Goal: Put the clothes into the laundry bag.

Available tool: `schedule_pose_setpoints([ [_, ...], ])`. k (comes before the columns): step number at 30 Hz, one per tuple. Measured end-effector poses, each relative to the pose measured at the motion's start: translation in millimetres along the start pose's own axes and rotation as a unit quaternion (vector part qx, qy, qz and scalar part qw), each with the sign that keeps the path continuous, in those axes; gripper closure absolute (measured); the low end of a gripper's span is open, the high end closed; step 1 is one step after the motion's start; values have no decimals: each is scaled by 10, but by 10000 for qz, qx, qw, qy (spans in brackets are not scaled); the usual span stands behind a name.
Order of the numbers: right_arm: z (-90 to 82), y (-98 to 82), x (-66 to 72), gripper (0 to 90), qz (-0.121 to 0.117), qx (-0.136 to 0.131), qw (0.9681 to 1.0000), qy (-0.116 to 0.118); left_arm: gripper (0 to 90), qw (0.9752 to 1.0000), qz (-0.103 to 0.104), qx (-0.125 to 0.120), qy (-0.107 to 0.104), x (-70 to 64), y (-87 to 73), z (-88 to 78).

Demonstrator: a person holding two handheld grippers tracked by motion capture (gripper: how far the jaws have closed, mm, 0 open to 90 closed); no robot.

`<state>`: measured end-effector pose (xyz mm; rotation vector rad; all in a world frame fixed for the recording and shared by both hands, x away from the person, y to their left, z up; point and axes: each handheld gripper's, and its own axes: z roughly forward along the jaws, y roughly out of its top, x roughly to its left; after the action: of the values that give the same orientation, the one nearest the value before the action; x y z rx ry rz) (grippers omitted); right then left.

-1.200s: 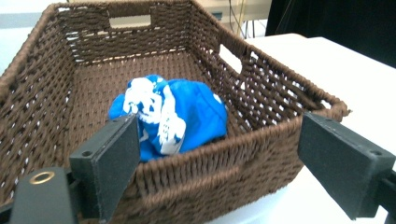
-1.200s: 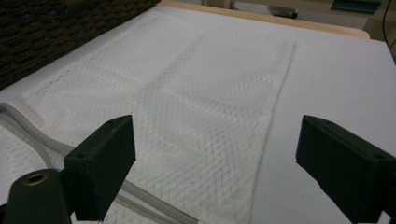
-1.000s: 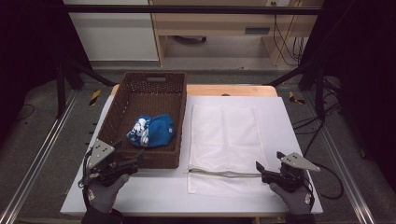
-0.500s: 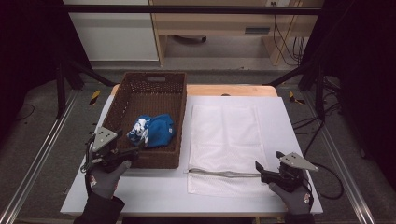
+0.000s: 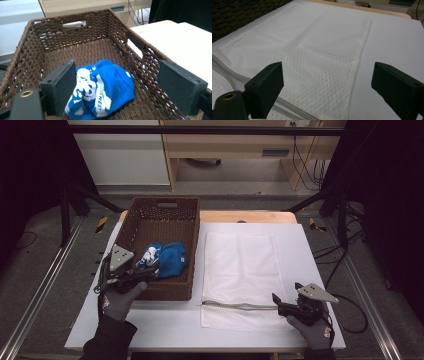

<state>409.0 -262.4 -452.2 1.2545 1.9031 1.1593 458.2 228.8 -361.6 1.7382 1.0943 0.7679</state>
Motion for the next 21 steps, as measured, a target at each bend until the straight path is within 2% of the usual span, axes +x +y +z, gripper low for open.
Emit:
schedule_pose_setpoints([
  [4, 24, -8, 13, 110, -39, 24, 10000, -3, 159, 10000, -42, 23, 23, 18, 39, 46],
  [6, 27, -8, 17, 110, -33, 29, 10000, -3, 155, 10000, 9, 53, 52, 22, 61, 69],
  [13, 45, -11, 30, 109, -61, 41, 10000, -2, 148, 9995, 18, 248, 201, 105, 174, 171],
  [18, 46, -10, 32, 108, -73, 42, 10000, -9, 144, 9990, 100, 358, 241, 150, 241, 213],
  [21, 48, -11, 32, 108, -72, 60, 10000, -13, 140, 9986, 81, 465, 227, 189, 269, 285],
])
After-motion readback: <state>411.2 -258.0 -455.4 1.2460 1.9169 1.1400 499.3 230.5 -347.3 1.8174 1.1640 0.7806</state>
